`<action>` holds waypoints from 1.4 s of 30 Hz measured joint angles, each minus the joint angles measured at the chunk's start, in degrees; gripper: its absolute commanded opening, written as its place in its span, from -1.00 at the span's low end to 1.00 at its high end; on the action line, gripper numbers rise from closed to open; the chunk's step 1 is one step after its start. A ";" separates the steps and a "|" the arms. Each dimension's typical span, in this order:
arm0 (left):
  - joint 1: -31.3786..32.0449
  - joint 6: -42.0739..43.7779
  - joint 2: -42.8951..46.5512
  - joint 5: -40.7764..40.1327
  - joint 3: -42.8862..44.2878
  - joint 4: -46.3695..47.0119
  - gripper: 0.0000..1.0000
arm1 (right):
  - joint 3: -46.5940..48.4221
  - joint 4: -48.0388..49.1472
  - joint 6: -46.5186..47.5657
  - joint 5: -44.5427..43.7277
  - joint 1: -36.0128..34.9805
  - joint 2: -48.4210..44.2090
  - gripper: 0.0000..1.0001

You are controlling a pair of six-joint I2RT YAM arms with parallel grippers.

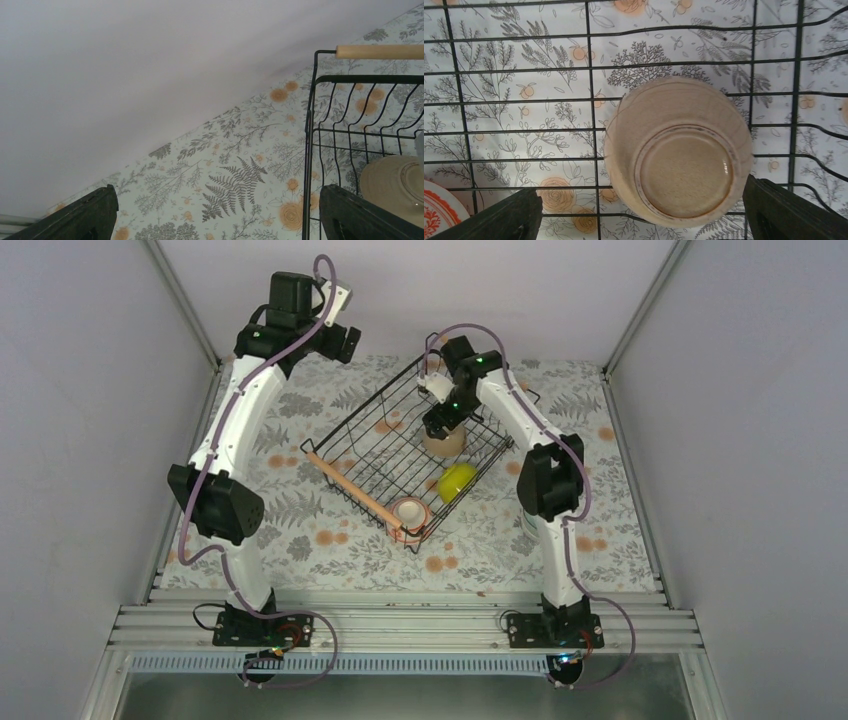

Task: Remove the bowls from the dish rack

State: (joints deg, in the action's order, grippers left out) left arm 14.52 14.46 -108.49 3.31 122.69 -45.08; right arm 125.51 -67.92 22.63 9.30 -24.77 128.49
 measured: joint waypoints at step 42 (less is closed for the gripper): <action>0.00 -0.33 -1.84 5.09 -5.90 -0.04 1.00 | -0.57 0.09 -2.64 -3.50 3.72 3.08 1.00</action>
State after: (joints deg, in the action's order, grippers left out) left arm 14.52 14.13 -110.32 8.40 116.79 -45.12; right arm 124.95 -67.83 19.99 5.80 -21.06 131.57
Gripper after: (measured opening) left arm 0.999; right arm 0.997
